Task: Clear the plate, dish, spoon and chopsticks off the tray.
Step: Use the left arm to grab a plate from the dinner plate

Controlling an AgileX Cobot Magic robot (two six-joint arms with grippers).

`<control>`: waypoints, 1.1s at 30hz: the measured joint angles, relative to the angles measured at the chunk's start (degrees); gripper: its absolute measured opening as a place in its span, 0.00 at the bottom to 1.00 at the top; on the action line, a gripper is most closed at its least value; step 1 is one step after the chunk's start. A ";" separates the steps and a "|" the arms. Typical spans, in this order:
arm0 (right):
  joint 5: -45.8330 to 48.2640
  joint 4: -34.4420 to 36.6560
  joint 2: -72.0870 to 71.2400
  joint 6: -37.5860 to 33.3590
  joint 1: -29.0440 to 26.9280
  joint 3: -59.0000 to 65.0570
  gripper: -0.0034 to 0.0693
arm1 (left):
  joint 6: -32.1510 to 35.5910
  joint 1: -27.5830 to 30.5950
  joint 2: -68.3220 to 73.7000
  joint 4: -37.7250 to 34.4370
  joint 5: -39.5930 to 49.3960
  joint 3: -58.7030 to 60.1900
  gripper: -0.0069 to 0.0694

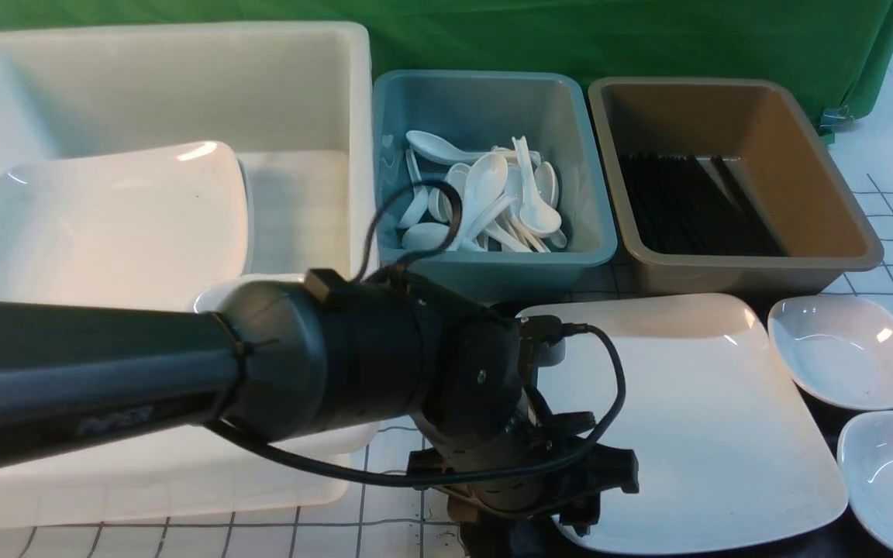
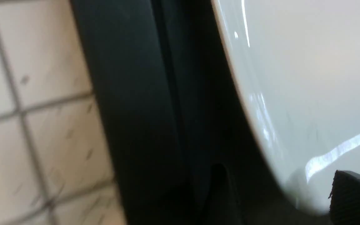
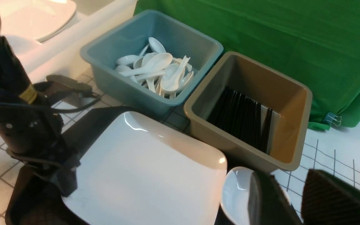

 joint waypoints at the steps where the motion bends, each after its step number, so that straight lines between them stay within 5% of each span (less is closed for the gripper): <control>1: 0.00 0.00 0.00 0.00 0.00 0.00 0.32 | -0.31 0.00 0.58 -0.44 -1.74 0.04 0.66; 12: 0.00 0.24 0.00 0.00 0.00 0.00 0.32 | -0.56 0.00 3.95 -3.62 -7.58 0.04 0.59; 17: 0.00 0.24 0.00 0.18 0.00 0.00 0.32 | -1.18 0.10 4.25 -4.76 -7.31 0.04 0.32; 20: 0.00 0.24 0.00 0.18 0.00 0.00 0.33 | -1.09 0.10 4.01 -5.09 -8.21 -0.01 0.25; 33: 0.00 0.28 0.00 1.23 0.00 0.00 0.34 | -6.72 0.05 -4.64 6.70 1.44 -0.01 0.14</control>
